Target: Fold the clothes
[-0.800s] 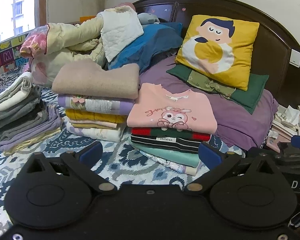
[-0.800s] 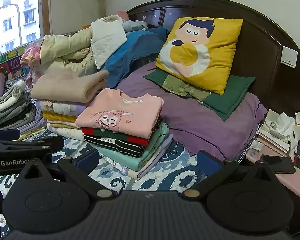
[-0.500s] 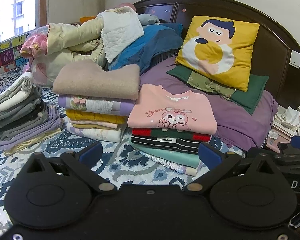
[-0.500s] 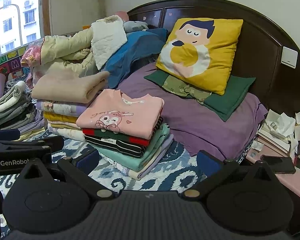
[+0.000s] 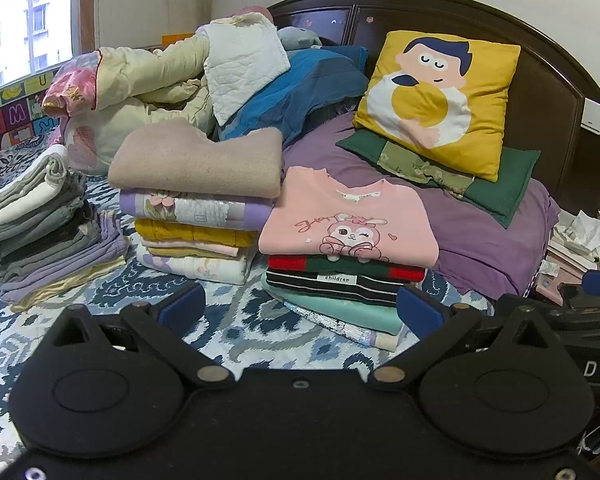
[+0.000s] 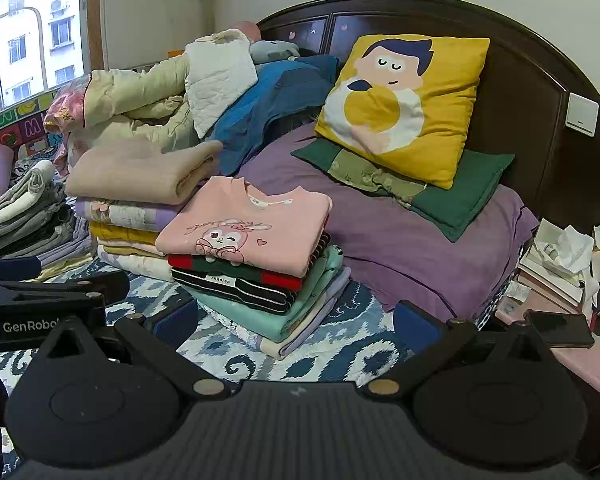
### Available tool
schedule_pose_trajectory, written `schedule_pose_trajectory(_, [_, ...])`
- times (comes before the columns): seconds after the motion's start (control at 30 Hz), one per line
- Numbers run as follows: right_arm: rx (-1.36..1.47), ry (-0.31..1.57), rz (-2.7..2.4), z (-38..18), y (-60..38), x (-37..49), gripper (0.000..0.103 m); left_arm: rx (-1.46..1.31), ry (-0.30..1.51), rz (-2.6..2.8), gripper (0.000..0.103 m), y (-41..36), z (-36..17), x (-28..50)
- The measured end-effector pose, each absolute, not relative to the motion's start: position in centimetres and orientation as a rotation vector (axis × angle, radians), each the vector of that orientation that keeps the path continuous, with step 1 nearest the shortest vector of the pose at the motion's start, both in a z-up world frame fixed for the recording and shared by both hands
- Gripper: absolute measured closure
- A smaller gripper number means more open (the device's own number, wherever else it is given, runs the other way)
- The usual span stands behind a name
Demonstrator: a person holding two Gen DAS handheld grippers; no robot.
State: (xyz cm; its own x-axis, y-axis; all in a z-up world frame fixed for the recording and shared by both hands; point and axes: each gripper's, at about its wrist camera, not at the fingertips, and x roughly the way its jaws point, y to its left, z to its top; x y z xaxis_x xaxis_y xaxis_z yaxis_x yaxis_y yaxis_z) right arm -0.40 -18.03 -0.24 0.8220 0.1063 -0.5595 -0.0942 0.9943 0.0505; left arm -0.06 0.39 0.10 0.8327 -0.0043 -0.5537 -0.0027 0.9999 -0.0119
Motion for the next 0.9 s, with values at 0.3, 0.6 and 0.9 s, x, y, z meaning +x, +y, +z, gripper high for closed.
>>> schedule_pose_trajectory(0.3, [0.019,0.596,0.110,-0.32,-17.93,-0.29,0.000,-0.013,0.585,0.004,0.000,0.45,0.12,0.01])
schedule_pose_trajectory(0.6, [0.017,0.597,0.111,-0.28,-17.75,-0.09,0.000,-0.013,0.582,0.008,0.000,0.54,0.08,0.02])
schedule_pose_trajectory(0.9, [0.020,0.599,0.110,-0.38,-17.81,-0.05,0.000,-0.012,0.579,0.008,0.000,0.51,-0.01,-0.01])
